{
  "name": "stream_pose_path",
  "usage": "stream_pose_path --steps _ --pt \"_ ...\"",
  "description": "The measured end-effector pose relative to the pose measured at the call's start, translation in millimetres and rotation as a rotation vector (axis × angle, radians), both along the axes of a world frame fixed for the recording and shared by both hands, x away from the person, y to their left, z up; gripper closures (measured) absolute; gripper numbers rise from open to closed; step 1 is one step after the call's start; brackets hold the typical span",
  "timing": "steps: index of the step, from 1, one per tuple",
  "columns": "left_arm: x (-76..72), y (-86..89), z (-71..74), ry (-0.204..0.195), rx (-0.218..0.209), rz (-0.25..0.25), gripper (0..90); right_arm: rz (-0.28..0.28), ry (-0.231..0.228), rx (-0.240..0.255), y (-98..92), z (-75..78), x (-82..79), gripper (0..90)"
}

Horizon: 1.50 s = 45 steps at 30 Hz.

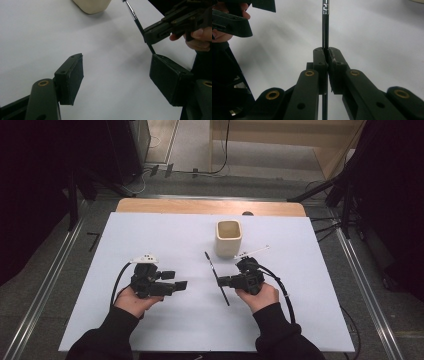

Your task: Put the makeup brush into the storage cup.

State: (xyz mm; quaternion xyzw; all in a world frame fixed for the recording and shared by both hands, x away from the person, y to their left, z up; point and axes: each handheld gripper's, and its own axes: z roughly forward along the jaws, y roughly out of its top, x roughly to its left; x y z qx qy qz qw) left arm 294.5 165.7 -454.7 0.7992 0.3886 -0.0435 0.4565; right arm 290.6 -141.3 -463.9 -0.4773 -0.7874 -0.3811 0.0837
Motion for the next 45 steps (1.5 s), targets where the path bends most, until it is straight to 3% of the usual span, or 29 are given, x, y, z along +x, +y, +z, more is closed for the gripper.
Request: stream_pose_path --steps 23,24,35,45 --pt "9.8 -23.9 0.7 0.01 -0.022 0.028 29.7 -0.078 -0.052 0.013 16.6 -5.6 -14.5 87.0" --pt "10.6 -25.2 0.9 0.014 -0.039 0.027 29.9 -0.082 -0.048 0.013 17.1 -5.5 -15.3 87.0" --pt "14.6 -29.3 2.1 0.051 -0.061 0.038 34.3 -0.141 -0.059 0.036 30.4 -5.0 -20.7 87.0" --pt "16.2 -30.6 1.6 0.072 -0.077 0.057 40.9 -0.143 -0.066 0.072 46.2 -4.0 -27.9 87.0"
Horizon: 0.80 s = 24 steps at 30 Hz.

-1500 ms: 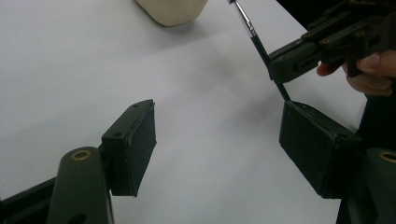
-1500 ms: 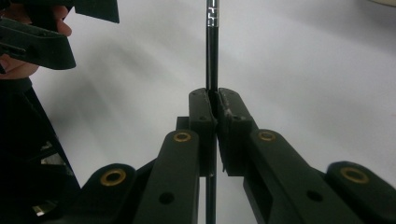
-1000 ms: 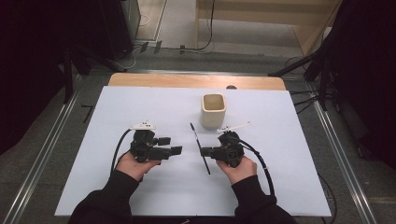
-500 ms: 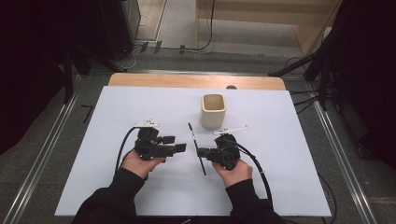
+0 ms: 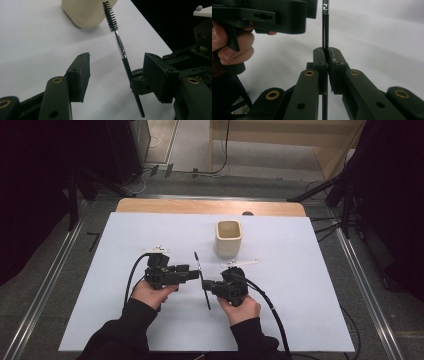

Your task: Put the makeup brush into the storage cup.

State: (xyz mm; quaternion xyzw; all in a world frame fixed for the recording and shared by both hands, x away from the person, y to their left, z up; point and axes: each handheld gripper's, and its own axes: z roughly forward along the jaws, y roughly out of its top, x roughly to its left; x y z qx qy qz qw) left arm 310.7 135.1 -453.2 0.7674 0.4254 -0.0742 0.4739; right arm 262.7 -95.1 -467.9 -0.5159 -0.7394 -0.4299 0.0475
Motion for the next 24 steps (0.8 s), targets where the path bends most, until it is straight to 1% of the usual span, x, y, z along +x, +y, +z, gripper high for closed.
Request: stream_pose_path --steps 2,3,5,7,8,9,10,11,12,13,16,18,19,22,24 --pt "-0.4 -1.8 -0.6 0.003 0.001 0.006 41.4 -0.001 -0.001 0.005 0.8 -0.1 -0.2 87.0" --pt "-0.4 -4.3 -1.3 0.003 0.009 0.009 44.0 -0.003 0.001 0.017 2.2 -0.3 -0.6 87.0" --pt "-0.3 -6.1 -1.4 -0.002 0.005 0.023 46.3 -0.005 0.001 0.027 2.9 -0.5 -0.6 87.0" --pt "0.1 -7.5 -1.2 0.002 -0.02 0.033 50.8 -0.008 0.002 0.037 3.7 -0.8 -0.5 87.0" --pt "0.1 -7.5 -1.2 0.002 -0.02 0.033 53.1 -0.008 0.002 0.037 3.7 -0.8 -0.5 87.0" --pt "0.2 -9.4 -1.6 0.009 -0.031 0.024 57.3 -0.008 -0.002 0.045 4.5 -0.9 -0.2 87.0" --pt "0.3 -10.1 -2.0 0.007 -0.029 0.022 59.8 -0.011 0.002 0.051 5.1 -0.6 -0.2 87.0" --pt "0.8 -10.7 -2.7 0.014 -0.029 0.025 62.0 -0.011 0.0 0.055 5.4 -0.7 0.0 87.0" --pt "0.8 -10.7 -2.7 0.014 -0.029 0.025 62.2 -0.011 0.0 0.055 5.4 -0.7 0.0 87.0" --pt "1.9 -10.7 -4.2 0.027 -0.043 0.034 63.2 -0.011 0.0 0.057 5.8 -0.7 0.4 87.0" --pt "3.6 -10.2 -5.4 0.041 -0.059 0.049 66.8 -0.015 0.001 0.067 6.6 -1.0 1.0 87.0" --pt "3.7 -10.3 -5.4 0.042 -0.064 0.056 68.8 -0.014 0.003 0.069 7.1 -1.3 1.2 87.0" --pt "4.3 -9.4 -5.7 0.051 -0.081 0.061 70.2 -0.014 0.002 0.078 8.5 -2.1 1.9 87.0" --pt "5.0 -9.8 -7.0 0.064 -0.092 0.057 72.0 -0.021 0.004 0.091 10.1 -2.7 2.6 87.0" --pt "4.9 -9.2 -7.3 0.062 -0.097 0.058 75.4 -0.022 0.001 0.099 10.9 -3.1 3.1 87.0"
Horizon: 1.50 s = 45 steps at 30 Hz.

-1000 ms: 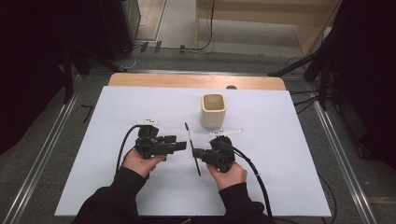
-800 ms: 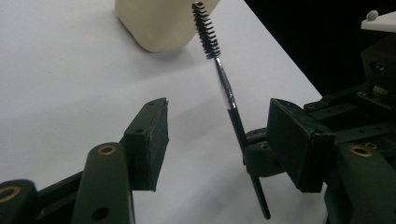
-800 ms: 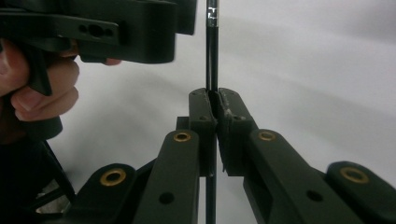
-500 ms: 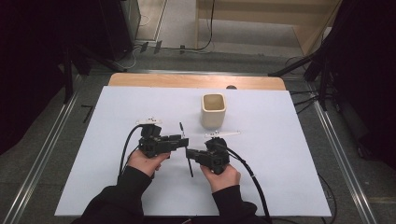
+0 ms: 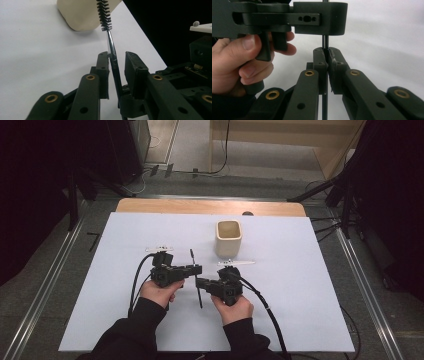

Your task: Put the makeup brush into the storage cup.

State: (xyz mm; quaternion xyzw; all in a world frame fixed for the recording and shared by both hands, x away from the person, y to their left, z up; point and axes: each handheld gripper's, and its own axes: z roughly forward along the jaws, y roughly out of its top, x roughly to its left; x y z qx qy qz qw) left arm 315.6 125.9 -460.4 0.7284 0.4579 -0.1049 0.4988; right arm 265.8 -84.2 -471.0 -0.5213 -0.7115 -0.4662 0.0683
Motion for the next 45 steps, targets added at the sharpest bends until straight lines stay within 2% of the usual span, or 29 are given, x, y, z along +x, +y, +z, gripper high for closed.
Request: stream_pose_path --steps 8,18,22,24,25,26,30,32,34,35,38,41,42,44,45 --pt "1.3 3.1 -0.9 0.029 -0.023 -0.002 83.9 0.0 -0.003 0.018 1.9 -0.8 0.5 87.0" --pt "2.5 5.0 -1.5 0.053 -0.037 -0.003 85.5 0.004 -0.01 -0.003 4.3 -0.4 0.7 85.9" --pt "2.9 7.6 -0.7 0.044 -0.033 0.003 85.5 0.04 -0.059 -0.064 5.2 4.7 2.4 69.3" --pt "3.3 8.1 -0.5 0.043 -0.033 0.003 85.5 0.054 -0.062 -0.07 4.4 5.9 3.9 67.7" --pt "3.7 8.8 -0.2 0.042 -0.03 0.005 85.5 0.081 -0.058 -0.08 2.5 8.2 6.6 58.0" --pt "3.9 8.9 -0.3 0.041 -0.028 0.005 85.5 0.091 -0.07 -0.078 1.5 8.4 7.7 53.4" --pt "4.3 9.4 -0.5 0.036 -0.015 0.002 85.4 0.122 -0.13 -0.113 -2.5 10.1 8.5 44.5" --pt "4.2 9.4 -0.6 0.035 -0.009 0.0 85.4 0.14 -0.123 -0.096 -5.7 9.4 10.2 37.7" --pt "4.3 9.3 -0.7 0.034 -0.006 -0.002 85.4 0.15 -0.113 -0.086 -7.0 8.8 10.9 35.7" --pt "4.2 9.2 -0.8 0.033 -0.005 -0.003 85.4 0.165 -0.111 -0.087 -9.1 8.5 11.6 29.9" --pt "4.0 10.1 -0.9 0.03 -0.004 -0.005 85.4 0.199 -0.129 -0.093 -11.8 8.5 12.1 25.2" --pt "3.8 11.6 -0.7 0.026 0.0 -0.007 85.4 0.222 -0.122 -0.081 -14.5 8.1 12.0 25.2" --pt "3.9 12.6 -0.7 0.024 0.003 -0.01 85.3 0.238 -0.127 -0.06 -18.4 7.7 10.6 25.1" --pt "4.0 12.9 -0.7 0.024 0.005 -0.014 85.4 0.242 -0.138 -0.055 -20.1 7.2 9.8 25.2" --pt "4.2 13.6 -0.2 0.012 0.025 -0.024 85.3 0.256 -0.164 -0.063 -22.5 4.7 9.8 25.2"
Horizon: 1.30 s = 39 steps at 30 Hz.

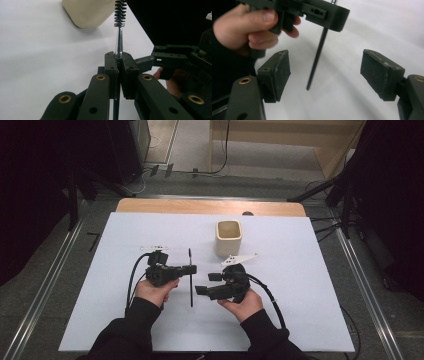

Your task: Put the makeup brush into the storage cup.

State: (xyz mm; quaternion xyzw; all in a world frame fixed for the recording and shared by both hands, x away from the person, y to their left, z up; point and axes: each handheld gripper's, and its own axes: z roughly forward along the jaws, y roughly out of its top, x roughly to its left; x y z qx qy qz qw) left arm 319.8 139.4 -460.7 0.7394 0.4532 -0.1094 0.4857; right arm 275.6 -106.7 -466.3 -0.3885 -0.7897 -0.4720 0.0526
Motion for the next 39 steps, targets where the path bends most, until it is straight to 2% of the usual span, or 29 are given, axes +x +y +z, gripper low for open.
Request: stream_pose_path --steps 3,4,5,6,8,13,16,18,19,20,25,28,30,32,39 --pt "1.5 2.8 0.2 -0.008 0.016 -0.015 85.3 0.004 0.004 -0.001 -1.5 -3.1 1.4 25.3" --pt "2.6 7.3 0.8 -0.011 0.006 -0.014 85.4 -0.005 0.027 0.007 -3.6 -6.5 3.5 25.8" --pt "2.6 7.3 0.8 -0.011 0.006 -0.014 85.3 -0.005 0.027 0.007 -3.6 -6.5 3.5 25.8" --pt "2.9 11.0 1.3 -0.018 0.0 -0.014 85.3 -0.011 0.06 0.022 -5.4 -8.3 6.1 26.0" --pt "3.1 12.3 0.8 -0.021 -0.009 -0.02 85.3 -0.017 0.076 0.036 -6.7 -9.1 8.1 26.9" --pt "3.2 9.9 -1.7 -0.014 -0.015 -0.056 85.3 0.017 0.086 0.077 -7.2 -11.0 10.1 30.7" --pt "2.5 7.7 -2.4 -0.009 -0.034 -0.075 85.3 0.03 0.114 0.098 -5.1 -13.2 10.6 31.7" --pt "2.6 7.3 -3.0 -0.007 -0.044 -0.08 85.3 0.042 0.122 0.104 -3.9 -15.0 10.9 33.6" --pt "2.0 6.0 -3.8 0.001 -0.067 -0.087 85.3 0.046 0.125 0.108 -3.3 -15.7 10.8 34.1" --pt "1.8 5.0 -4.3 0.001 -0.073 -0.092 85.3 0.048 0.128 0.111 -2.6 -16.4 10.7 34.6" --pt "-0.6 -1.5 -6.4 0.009 -0.072 -0.107 85.3 0.056 0.135 0.14 1.0 -19.3 10.5 37.1" --pt "-1.3 -3.8 -6.7 0.005 -0.077 -0.11 85.2 0.045 0.138 0.16 1.1 -21.4 9.4 40.2" --pt "-2.8 -6.0 -6.6 0.003 -0.083 -0.11 85.2 0.021 0.162 0.187 -0.2 -25.7 9.5 45.9" --pt "-3.0 -6.7 -6.7 0.0 -0.086 -0.113 85.2 0.002 0.142 0.185 -0.6 -26.1 8.3 48.2" --pt "-5.2 -9.7 -7.7 0.003 -0.109 -0.098 85.2 -0.007 0.156 0.2 6.3 -28.8 7.0 53.1"
